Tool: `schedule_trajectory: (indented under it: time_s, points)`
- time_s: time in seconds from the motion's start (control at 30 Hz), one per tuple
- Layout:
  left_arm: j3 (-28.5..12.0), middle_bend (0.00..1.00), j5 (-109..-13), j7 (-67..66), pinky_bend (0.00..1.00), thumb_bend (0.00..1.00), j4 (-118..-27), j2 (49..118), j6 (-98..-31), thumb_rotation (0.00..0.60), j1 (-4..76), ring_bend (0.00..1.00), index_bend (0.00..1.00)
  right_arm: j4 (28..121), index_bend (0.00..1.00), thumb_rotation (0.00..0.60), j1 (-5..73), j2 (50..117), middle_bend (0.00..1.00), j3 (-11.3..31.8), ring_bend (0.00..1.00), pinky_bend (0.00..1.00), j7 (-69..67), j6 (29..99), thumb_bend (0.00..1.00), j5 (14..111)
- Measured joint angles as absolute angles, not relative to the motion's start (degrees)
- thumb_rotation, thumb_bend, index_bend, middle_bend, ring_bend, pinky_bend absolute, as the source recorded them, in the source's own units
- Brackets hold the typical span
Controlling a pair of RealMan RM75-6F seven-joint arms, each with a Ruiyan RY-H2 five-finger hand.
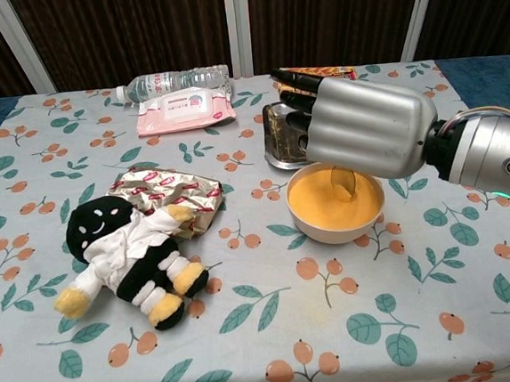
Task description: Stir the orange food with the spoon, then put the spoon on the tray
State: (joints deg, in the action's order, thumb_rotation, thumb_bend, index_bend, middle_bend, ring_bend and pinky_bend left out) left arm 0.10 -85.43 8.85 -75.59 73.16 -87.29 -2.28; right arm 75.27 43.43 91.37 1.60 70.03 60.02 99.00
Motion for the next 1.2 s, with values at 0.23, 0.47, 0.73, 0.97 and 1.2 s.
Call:
schedule_trajectory:
  time_s: [0.23, 0.47, 0.73, 0.97, 1.2]
  points:
    - [0.0, 0.17, -85.8, 8.7, 0.14, 0.00, -75.7, 73.2, -87.7, 0.600, -2.1, 0.15, 0.25, 81.0, 0.68, 0.600, 44.2, 88.4, 0.28, 2.7, 0.14, 0.00, 72.9, 59.7, 0.40, 100.4]
    - [0.1, 0.17, -85.5, 8.7, 0.14, 0.00, -75.8, 73.3, -87.3, 0.600, -2.2, 0.15, 0.25, 81.7, 0.67, 0.600, 44.9, 88.9, 0.28, 2.3, 0.14, 0.00, 77.3, 56.1, 0.40, 100.9]
    - [0.1, 0.17, -85.7, 8.9, 0.14, 0.00, -75.6, 73.3, -87.1, 0.600, -2.1, 0.15, 0.25, 79.6, 0.67, 0.600, 43.6, 91.1, 0.28, 2.2, 0.14, 0.00, 84.1, 54.4, 0.40, 99.1]
    - [0.1, 0.17, -85.9, 9.4, 0.14, 0.00, -75.4, 73.2, -87.6, 0.600, -2.3, 0.15, 0.25, 81.6, 0.68, 0.600, 42.6, 89.5, 0.28, 3.6, 0.14, 0.00, 88.4, 54.3, 0.40, 96.9]
    - [0.1, 0.17, -86.3, 9.8, 0.14, 0.00, -75.3, 73.3, -88.4, 0.600, -2.5, 0.15, 0.25, 85.3, 0.72, 0.600, 42.5, 87.8, 0.29, 5.0, 0.14, 0.00, 89.3, 55.9, 0.40, 97.3]
